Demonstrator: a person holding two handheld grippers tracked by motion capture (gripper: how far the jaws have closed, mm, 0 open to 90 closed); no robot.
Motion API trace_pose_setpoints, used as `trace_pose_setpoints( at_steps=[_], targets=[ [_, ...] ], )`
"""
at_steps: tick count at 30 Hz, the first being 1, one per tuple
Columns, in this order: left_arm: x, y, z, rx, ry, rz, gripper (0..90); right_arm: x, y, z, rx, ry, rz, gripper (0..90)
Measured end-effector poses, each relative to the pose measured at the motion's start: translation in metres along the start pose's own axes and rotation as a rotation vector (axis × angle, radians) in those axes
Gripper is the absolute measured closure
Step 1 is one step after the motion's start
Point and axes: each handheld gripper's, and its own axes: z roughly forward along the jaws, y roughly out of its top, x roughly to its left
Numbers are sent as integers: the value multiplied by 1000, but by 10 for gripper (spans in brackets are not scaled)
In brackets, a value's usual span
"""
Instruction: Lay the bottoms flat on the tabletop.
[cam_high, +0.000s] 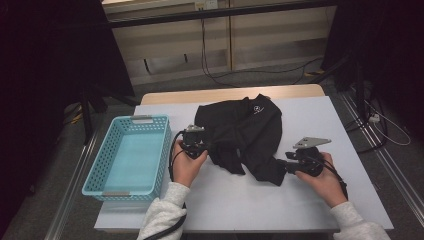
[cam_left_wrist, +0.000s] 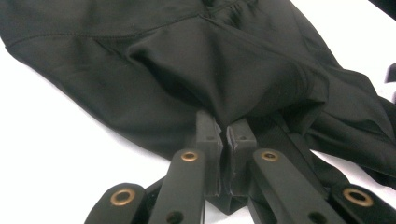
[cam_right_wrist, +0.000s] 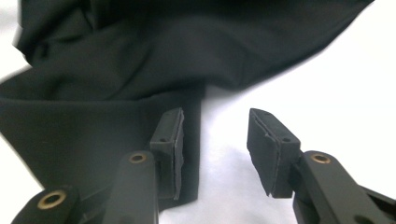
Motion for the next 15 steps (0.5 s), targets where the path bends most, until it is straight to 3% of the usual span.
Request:
trace_pose_setpoints(
  at_steps=[4,6,8,12,15],
  targets=[
    [0,-1,1,-1,-5,-1,861,9,0,12,48,35,-37,611],
    [1,-1,1,-2,-3,-3,860,11,0,13,38,63,-37,788],
    [1,-1,1,-3,-1,-4,861,13,0,13,45,83,-48,883],
    [2,0,-3,-8,1,-4,866,9,1,5,47,78,-40,895],
    [5,1,-6,-22,5,-18,868,-1,1,-9,17,62,-20,896]
  ],
)
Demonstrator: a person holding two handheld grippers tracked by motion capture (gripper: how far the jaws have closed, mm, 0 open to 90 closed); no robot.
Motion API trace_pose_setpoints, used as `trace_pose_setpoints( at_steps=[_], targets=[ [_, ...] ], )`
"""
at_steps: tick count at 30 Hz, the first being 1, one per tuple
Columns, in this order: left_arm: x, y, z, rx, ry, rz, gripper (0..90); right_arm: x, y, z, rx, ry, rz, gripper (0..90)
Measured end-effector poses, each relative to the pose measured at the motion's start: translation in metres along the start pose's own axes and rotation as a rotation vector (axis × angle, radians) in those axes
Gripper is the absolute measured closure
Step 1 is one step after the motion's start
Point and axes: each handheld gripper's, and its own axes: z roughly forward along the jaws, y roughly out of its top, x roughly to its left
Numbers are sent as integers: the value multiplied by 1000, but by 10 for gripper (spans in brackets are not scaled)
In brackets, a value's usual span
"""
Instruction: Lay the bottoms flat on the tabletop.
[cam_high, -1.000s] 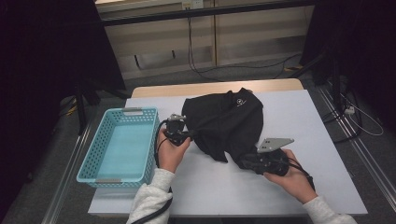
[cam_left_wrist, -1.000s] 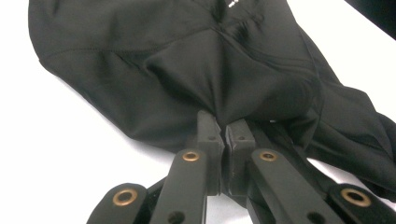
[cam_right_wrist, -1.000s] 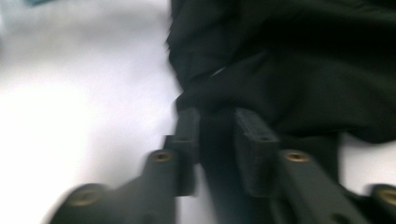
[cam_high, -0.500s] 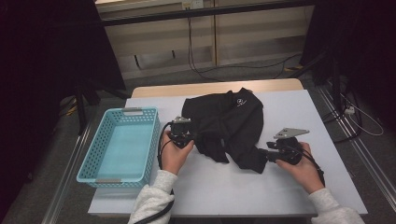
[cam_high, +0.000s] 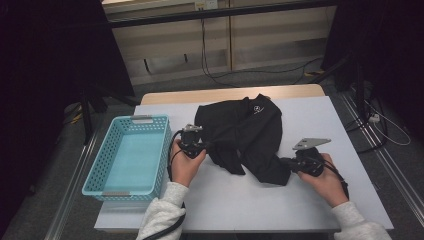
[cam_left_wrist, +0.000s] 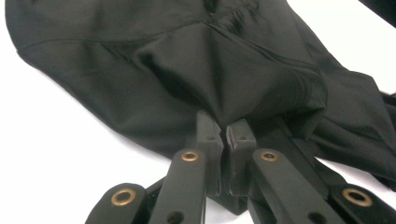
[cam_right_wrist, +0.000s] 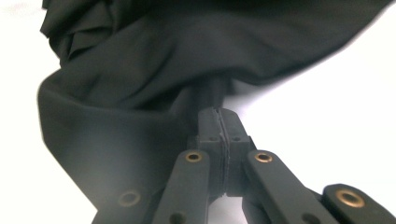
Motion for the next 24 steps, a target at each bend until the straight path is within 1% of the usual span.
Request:
trace_pose_setpoints(
  at_steps=[6,8,9,10,11,12,13,14,15,16,18,19,20,22,24],
  targets=[
    [6,1,-6,-19,16,-19,871,-10,-2,-41,-75,-47,8,895],
    [5,1,-5,-11,15,-16,870,-11,-5,-51,-81,-65,8,890],
    [5,1,-5,-10,15,-16,870,-10,-8,-52,-71,-65,6,890],
    [4,1,-4,-8,12,-17,870,-8,-12,-51,-50,-62,-5,885],
    [4,1,-4,-3,11,-14,870,-6,-16,-49,-19,-58,-24,861],
    [4,1,-3,-4,12,-14,869,-3,-18,-46,18,-56,-36,811],
    [3,0,-3,-5,11,-15,869,-1,-20,-43,24,-63,-43,750],
    [3,0,-3,-4,11,-12,869,-1,-21,-41,23,-71,-39,673],
    [3,1,-3,0,8,-8,868,0,-20,-40,25,-75,-26,637],
    [3,1,-3,0,8,-9,867,-1,-18,-40,9,-79,-28,630],
    [3,1,-2,-1,4,-11,867,-4,-15,-39,-18,-96,-14,561],
    [2,0,-2,-1,1,-16,867,-6,-14,-37,-27,-101,2,563],
    [2,0,-1,8,4,-8,867,-9,-13,-35,-29,-107,9,561],
    [1,0,-1,1,6,-10,867,-15,-11,-28,-29,-123,21,570],
    [1,0,-1,1,6,-9,867,-20,-11,-19,-13,-133,31,585]
  ],
)
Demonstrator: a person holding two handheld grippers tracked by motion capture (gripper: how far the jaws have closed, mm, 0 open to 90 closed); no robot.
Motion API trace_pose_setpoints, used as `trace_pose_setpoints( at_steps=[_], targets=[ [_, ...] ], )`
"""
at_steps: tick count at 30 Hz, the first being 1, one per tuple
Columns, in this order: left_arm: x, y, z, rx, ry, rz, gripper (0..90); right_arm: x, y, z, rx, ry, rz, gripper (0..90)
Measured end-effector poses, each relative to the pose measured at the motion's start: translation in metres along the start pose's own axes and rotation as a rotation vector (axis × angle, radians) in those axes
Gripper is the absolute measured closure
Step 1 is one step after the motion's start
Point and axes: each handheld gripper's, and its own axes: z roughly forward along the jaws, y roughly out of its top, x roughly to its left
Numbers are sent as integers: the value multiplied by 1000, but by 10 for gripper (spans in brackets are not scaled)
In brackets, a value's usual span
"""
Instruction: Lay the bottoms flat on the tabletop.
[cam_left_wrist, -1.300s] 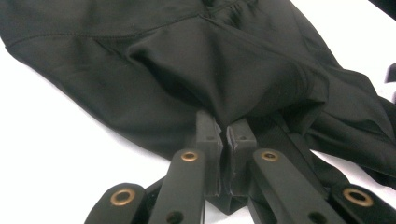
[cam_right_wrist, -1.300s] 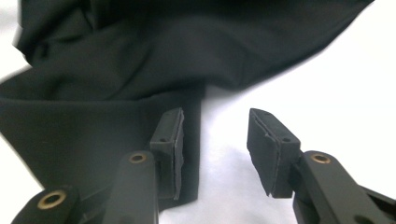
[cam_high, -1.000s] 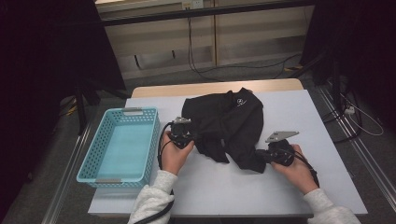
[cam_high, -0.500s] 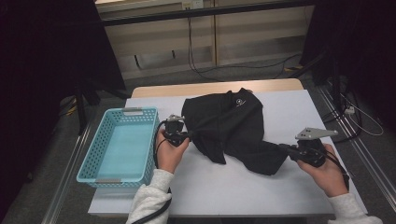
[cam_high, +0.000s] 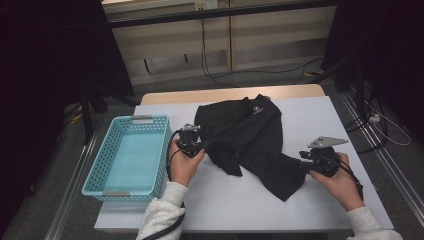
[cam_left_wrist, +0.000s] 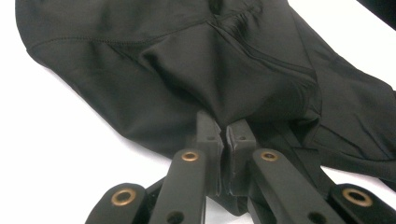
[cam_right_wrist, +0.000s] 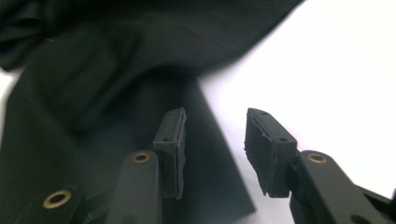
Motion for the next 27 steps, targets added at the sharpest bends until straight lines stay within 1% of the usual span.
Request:
trace_pose_setpoints(
  at_steps=[1,3,4,5,6,7,9,11,13,17,19,22,23,24,25,26,27],
  targets=[
    [0,0,0,-1,0,1,867,-2,0,4,7,-3,3,593],
    [0,0,0,4,-3,3,867,-2,0,12,32,-4,-9,595],
    [0,0,0,7,-4,4,867,-1,-1,15,44,2,-11,629],
    [0,-1,0,14,-4,7,867,1,-2,17,69,3,-27,662],
    [0,-1,1,10,-2,5,867,2,-2,19,75,-6,-43,690],
    [0,-1,1,8,-2,2,868,3,-3,19,68,-3,-46,767],
    [0,-1,0,8,-3,0,868,2,-4,18,69,23,-43,890],
    [0,-1,0,9,-1,2,868,3,-6,15,68,22,-51,895],
    [0,-1,0,10,-2,2,868,0,-8,8,70,18,-41,896],
    [0,-2,2,14,-3,1,869,-13,-18,-15,56,-10,-13,896],
    [0,-2,1,14,-2,0,868,-19,-26,-25,62,-40,-10,895],
    [-2,-2,2,19,-3,8,869,-22,-35,-31,77,-31,14,887],
    [-2,-1,2,21,-6,10,868,-22,-36,-32,86,-28,13,860],
    [-3,-1,2,14,-6,4,868,-22,-36,-32,86,-17,19,800],
    [-3,-1,2,16,-5,7,868,-21,-35,-31,73,-18,20,756],
    [-3,-1,3,15,-5,5,868,-21,-33,-31,59,-30,11,755],
    [-3,-1,3,15,-6,3,869,-20,-30,-30,48,-24,8,740]
  ],
)
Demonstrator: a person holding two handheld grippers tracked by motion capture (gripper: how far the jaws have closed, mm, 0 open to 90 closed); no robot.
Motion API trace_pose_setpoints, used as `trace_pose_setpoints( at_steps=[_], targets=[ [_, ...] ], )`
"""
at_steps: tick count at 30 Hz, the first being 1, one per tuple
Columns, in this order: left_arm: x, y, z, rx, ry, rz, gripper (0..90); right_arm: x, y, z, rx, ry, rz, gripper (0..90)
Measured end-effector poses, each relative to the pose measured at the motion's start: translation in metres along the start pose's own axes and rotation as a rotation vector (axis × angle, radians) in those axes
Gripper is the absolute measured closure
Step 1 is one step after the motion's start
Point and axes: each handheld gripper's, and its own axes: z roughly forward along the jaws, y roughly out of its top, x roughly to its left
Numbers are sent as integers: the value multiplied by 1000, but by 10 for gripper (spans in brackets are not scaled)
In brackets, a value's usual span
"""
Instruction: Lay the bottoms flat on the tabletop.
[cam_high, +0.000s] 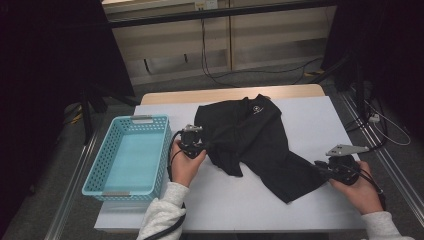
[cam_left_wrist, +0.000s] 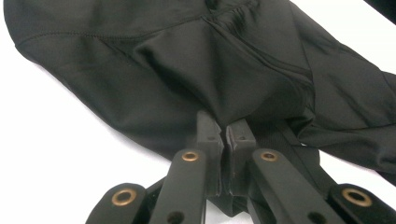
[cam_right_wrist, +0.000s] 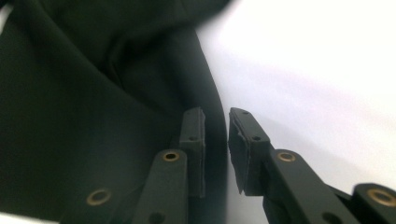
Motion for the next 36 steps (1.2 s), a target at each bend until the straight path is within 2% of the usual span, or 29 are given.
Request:
trace_pose_setpoints(
  at_steps=[1,2,5,9,12,14,15,16,17,19,23,24,27,29,30,32,34,36],
  targets=[
    [0,0,0,1,1,0,868,0,3,1,-15,2,0,707],
    [1,0,0,8,-2,2,868,1,6,3,-26,-8,3,707],
    [0,-1,2,12,-4,5,868,2,17,14,-56,0,1,689],
    [-2,-1,2,13,-6,9,868,7,30,33,-48,-10,-18,684],
    [-3,-1,3,15,-6,7,869,9,32,44,-17,-4,-18,681],
    [-2,-2,4,23,-6,14,869,9,31,49,7,15,-1,733],
    [-1,-2,4,24,-5,13,869,8,30,50,-4,25,7,775],
    [-2,-2,3,20,-3,10,869,8,30,50,-4,35,9,863],
    [-1,-2,3,19,-2,11,869,9,31,49,2,37,3,881],
    [-1,-1,2,16,-1,10,869,8,30,43,5,31,4,893],
    [0,-2,3,16,-2,1,870,0,23,23,-12,30,43,894],
    [0,-2,3,20,0,3,870,-1,20,19,-2,13,38,893],
    [-1,-2,4,19,0,7,870,-3,11,13,21,6,46,860],
    [-1,-2,3,19,-1,9,870,-2,8,13,40,-12,15,764],
    [-2,-2,3,18,-3,9,869,-2,8,13,36,-16,23,711],
    [-2,-2,4,22,-2,13,869,-1,11,14,22,-14,25,697],
    [-1,-2,4,24,-2,11,869,-1,16,17,-2,-31,22,639],
    [-1,-2,4,19,-1,7,869,-1,21,21,-27,-23,25,645]
  ],
)
